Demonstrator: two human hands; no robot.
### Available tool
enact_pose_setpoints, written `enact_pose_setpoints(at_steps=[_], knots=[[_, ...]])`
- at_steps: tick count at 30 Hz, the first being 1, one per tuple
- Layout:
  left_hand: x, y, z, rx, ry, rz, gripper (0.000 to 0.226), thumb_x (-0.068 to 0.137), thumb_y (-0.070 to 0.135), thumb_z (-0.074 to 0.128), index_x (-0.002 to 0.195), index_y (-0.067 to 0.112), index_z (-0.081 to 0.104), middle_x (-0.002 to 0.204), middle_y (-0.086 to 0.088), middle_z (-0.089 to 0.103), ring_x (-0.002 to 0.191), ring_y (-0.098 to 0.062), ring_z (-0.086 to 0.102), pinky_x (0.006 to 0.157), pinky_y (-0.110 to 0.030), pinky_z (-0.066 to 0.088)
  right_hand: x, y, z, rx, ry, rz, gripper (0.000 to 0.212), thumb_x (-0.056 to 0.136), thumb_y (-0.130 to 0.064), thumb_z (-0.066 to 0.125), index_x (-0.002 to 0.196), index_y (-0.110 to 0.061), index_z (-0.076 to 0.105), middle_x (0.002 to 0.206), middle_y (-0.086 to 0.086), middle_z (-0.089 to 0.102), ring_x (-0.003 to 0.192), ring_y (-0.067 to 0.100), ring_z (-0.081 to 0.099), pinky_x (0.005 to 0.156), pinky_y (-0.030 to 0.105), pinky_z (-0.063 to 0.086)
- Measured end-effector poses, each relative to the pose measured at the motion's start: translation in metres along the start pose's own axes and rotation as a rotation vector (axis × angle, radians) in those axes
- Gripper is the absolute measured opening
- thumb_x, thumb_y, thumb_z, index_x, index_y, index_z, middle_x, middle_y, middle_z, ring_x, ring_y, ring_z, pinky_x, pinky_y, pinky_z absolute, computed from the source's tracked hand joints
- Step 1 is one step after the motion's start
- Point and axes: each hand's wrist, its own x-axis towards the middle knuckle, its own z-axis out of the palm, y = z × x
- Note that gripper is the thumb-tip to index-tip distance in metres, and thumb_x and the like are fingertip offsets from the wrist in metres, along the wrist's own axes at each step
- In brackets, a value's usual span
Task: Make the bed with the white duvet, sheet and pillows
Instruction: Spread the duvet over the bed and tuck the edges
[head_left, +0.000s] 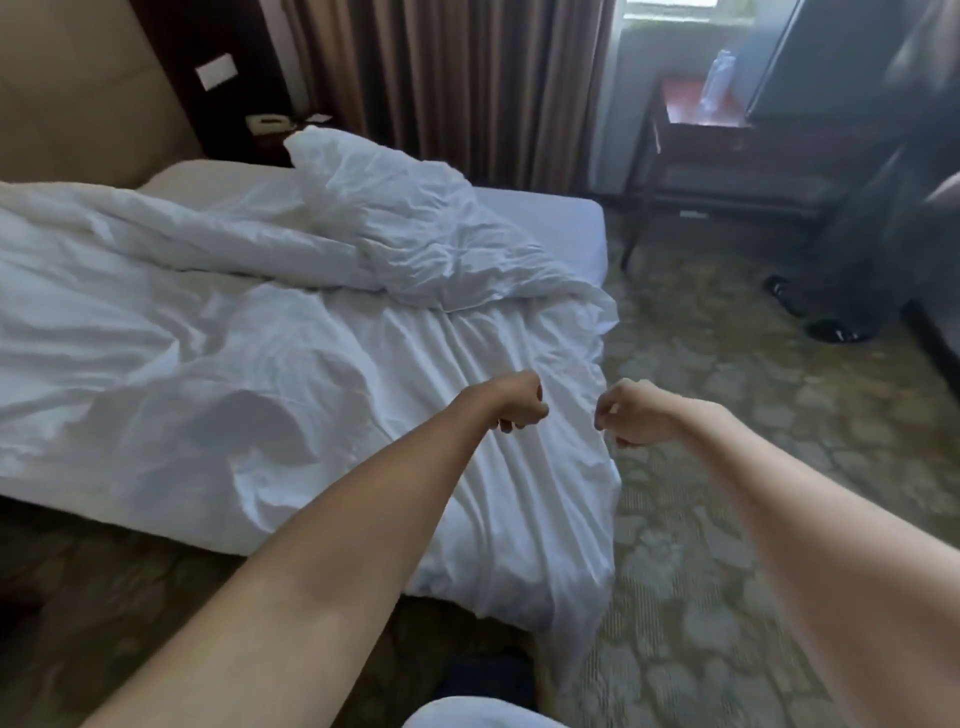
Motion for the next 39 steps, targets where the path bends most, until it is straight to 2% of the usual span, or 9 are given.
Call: enact_pose_setpoints(at_steps=[4,9,18,22,25,29,33,37,39], knots=[[0.02,0.008,0.016,0.003,-0.027,-0.051,0.019,0.093,0.015,0.048,0.082,0.003,0.056,0.069,-0.008,0.057,0.052,-0.021,0.053,0.051,-0.024,0.042,0.021,0.017,-0.003,-0.025,-0.079,-0.01,0.021,0.096,-0.015,0.048,0.096,-0.015,0.069,0.066,0.003,0.069,0.053,0.014,0.06,0.054,0.024,0.054],[0.045,0.012,0.029,-0.026,-0.003,-0.189,0.023,0.092,0.011,0.045,0.069,0.008,0.046,0.07,-0.008,0.055,0.051,-0.018,0.053,0.045,-0.023,0.038,0.069,0.02,-0.011,0.016,-0.123,-0.141,0.019,0.095,-0.016,0.049,0.095,-0.016,0.068,0.07,0.004,0.072,0.046,0.011,0.057,0.055,0.023,0.052],[0.132,0.05,0.025,-0.14,0.068,-0.356,0.014,0.093,0.012,0.047,0.086,0.003,0.054,0.076,-0.011,0.059,0.054,-0.019,0.055,0.043,-0.023,0.038,0.138,0.088,-0.08,-0.148,-0.213,-0.235,0.021,0.094,-0.012,0.048,0.095,-0.015,0.068,0.065,0.003,0.069,0.039,0.005,0.056,0.044,0.016,0.045],[0.162,0.093,-0.001,-0.153,0.068,-0.359,0.015,0.097,0.017,0.047,0.101,0.003,0.053,0.088,-0.012,0.061,0.056,-0.019,0.055,0.047,-0.025,0.04,0.15,0.124,-0.139,-0.161,-0.109,-0.23,0.021,0.093,-0.012,0.048,0.092,-0.017,0.068,0.059,0.001,0.067,0.044,0.009,0.058,0.054,0.022,0.051],[0.189,0.106,-0.037,-0.12,0.167,-0.367,0.015,0.096,0.017,0.047,0.087,0.005,0.048,0.083,-0.011,0.061,0.057,-0.02,0.057,0.05,-0.025,0.041,0.165,0.136,-0.173,-0.163,-0.082,-0.236,0.021,0.094,-0.012,0.048,0.093,-0.016,0.068,0.058,0.0,0.067,0.048,0.011,0.058,0.052,0.022,0.051],[0.225,0.118,-0.067,-0.116,0.3,-0.4,0.018,0.091,0.015,0.048,0.075,0.008,0.044,0.073,-0.007,0.054,0.059,-0.021,0.059,0.057,-0.026,0.044,0.208,0.139,-0.201,-0.058,-0.085,-0.291,0.016,0.095,-0.016,0.052,0.094,-0.015,0.067,0.065,0.004,0.072,0.058,0.018,0.062,0.07,0.036,0.059],[0.266,0.13,-0.074,-0.159,0.253,-0.428,0.017,0.09,0.015,0.049,0.074,0.009,0.047,0.076,-0.007,0.055,0.06,-0.022,0.061,0.054,-0.025,0.043,0.254,0.149,-0.216,-0.08,-0.153,-0.336,0.011,0.093,-0.019,0.057,0.092,-0.019,0.067,0.061,-0.003,0.071,0.049,0.01,0.06,0.058,0.027,0.056],[0.316,0.139,-0.097,-0.217,0.262,-0.519,0.019,0.09,0.015,0.047,0.096,0.0,0.057,0.078,-0.008,0.054,0.064,-0.023,0.06,0.063,-0.029,0.046,0.324,0.16,-0.253,-0.172,-0.208,-0.402,0.009,0.089,-0.017,0.06,0.089,-0.02,0.068,0.062,-0.002,0.071,0.041,0.003,0.057,0.05,0.019,0.046],[0.339,0.143,-0.113,-0.257,0.295,-0.567,0.015,0.09,0.014,0.047,0.081,0.003,0.052,0.075,-0.01,0.055,0.064,-0.024,0.061,0.06,-0.028,0.044,0.36,0.159,-0.277,-0.21,-0.23,-0.461,0.008,0.087,-0.016,0.061,0.089,-0.017,0.068,0.067,0.003,0.073,0.043,0.005,0.057,0.05,0.019,0.048]])
